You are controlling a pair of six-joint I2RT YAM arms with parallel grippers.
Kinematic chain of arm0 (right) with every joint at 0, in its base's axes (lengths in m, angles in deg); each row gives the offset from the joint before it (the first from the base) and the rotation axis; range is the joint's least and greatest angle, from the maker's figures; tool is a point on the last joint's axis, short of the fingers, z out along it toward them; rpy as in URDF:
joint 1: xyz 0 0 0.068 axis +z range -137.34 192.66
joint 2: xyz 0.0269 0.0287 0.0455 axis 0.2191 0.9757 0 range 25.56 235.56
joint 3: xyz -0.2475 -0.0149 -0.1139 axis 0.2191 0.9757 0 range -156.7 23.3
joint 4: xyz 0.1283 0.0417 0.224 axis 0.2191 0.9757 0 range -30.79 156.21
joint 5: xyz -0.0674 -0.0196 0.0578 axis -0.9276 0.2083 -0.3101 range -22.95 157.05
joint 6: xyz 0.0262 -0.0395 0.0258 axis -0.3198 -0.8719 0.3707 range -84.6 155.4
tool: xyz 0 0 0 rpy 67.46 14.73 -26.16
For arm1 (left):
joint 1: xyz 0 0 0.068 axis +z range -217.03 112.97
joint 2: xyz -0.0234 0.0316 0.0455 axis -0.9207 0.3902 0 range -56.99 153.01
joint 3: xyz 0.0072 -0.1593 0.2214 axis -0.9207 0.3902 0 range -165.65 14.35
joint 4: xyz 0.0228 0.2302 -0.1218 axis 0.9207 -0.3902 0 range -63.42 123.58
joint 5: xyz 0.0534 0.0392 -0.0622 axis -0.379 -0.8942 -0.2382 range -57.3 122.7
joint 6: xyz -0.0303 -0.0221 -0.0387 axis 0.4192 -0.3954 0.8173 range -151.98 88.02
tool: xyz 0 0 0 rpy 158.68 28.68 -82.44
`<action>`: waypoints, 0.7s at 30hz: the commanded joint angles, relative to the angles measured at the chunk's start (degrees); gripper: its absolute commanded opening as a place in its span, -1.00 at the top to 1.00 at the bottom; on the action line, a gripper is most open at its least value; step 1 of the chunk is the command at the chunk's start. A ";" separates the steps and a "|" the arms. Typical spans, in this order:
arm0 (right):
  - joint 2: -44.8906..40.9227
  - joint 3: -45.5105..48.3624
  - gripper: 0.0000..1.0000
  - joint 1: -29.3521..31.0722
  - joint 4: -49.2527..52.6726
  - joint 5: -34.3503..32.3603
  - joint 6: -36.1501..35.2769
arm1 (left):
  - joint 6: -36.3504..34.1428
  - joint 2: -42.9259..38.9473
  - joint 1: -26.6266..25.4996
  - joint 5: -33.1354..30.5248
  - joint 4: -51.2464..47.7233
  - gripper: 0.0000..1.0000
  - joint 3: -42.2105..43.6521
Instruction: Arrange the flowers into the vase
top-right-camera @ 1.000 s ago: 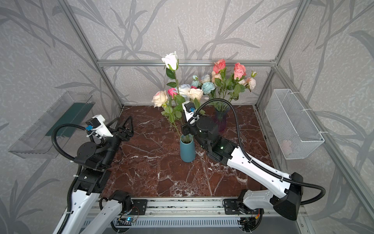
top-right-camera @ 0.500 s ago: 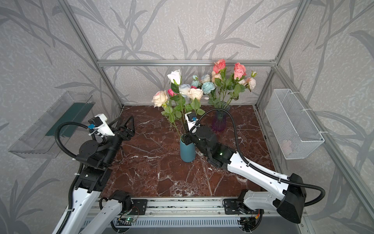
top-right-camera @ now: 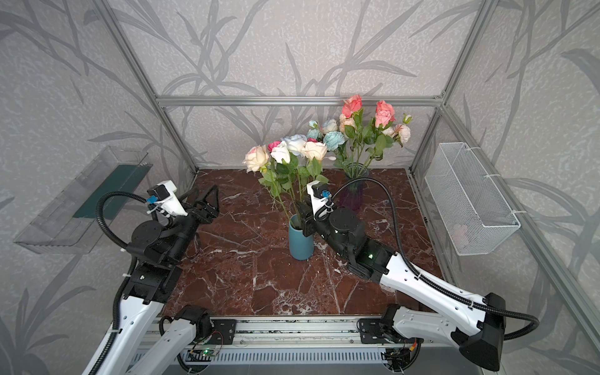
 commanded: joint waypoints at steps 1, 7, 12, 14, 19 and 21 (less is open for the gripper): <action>-4.15 1.74 0.36 0.90 2.18 -0.02 1.04 | 0.82 -0.24 0.31 0.27 1.25 -0.55 -0.51; -13.62 7.90 0.34 0.94 9.36 -2.37 3.85 | 1.46 0.13 0.27 -1.13 0.97 -0.55 -0.43; -20.82 14.72 0.30 0.81 15.68 -6.20 6.31 | 2.80 1.28 0.22 -1.88 0.37 -0.54 -0.55; -22.54 18.27 0.29 0.62 16.28 -5.76 8.96 | 3.28 1.45 0.25 -2.32 0.26 -0.54 -0.43; -21.85 28.55 0.25 0.26 12.04 1.64 18.30 | 3.78 1.92 0.26 -4.59 0.04 -0.53 0.03; -20.12 32.94 0.23 0.22 5.64 5.72 21.02 | 3.78 2.22 0.25 -4.99 -0.09 -0.53 0.05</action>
